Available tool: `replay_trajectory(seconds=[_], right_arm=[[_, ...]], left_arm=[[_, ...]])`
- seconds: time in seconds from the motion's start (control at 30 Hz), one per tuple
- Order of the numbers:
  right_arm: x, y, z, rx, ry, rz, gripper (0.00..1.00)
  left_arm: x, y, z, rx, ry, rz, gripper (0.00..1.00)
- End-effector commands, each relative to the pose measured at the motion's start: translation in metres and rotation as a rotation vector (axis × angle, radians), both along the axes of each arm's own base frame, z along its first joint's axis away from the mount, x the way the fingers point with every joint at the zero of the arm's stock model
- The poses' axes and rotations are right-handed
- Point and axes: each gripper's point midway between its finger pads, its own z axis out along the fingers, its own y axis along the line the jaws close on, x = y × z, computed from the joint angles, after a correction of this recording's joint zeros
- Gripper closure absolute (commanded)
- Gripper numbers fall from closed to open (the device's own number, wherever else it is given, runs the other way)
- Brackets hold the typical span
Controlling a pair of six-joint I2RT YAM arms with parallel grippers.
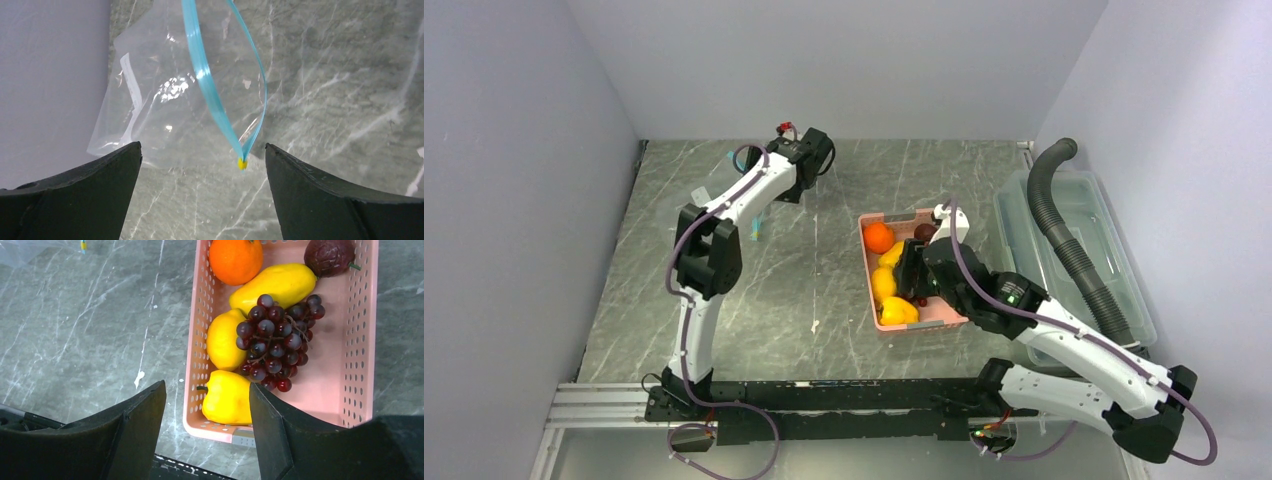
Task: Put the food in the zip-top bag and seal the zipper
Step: Pick up the zipper food storage bag at the center of the board.
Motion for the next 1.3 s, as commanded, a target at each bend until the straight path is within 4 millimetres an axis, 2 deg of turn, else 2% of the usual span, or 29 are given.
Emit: replay_trajectory(seconds=[0.0,0.33,0.63,0.8,1.1,1.27], right_arm=[[-0.005,-0.004,0.007,0.005,-0.024,0.027,0.34],[-0.011,-0.005,0.023,0.044,-0.056,0.065,0.34],[-0.014,-0.007,0.022,0.049,-0.058,0.075,0.34],[-0.014,-0.008,0.022,0.051,-0.06,0.068,0.33],[-0.013,-0.006,0.021,0.052,-0.06,0.07,0.33],[-0.013,-0.003,0.021,0.054,-0.058,0.076,0.33]], left_arm=[[0.017,0.018,0.006,0.077,-0.009,0.041,0.02],[0.036,0.035,-0.004,0.203,-0.004,0.078,0.02],[0.041,0.052,-0.017,0.264,0.02,0.106,0.04],[0.042,0.061,-0.022,0.31,0.026,0.121,0.1],[0.044,0.071,-0.014,0.356,-0.003,0.13,0.19],[0.038,0.076,0.001,0.38,-0.029,0.144,0.24]])
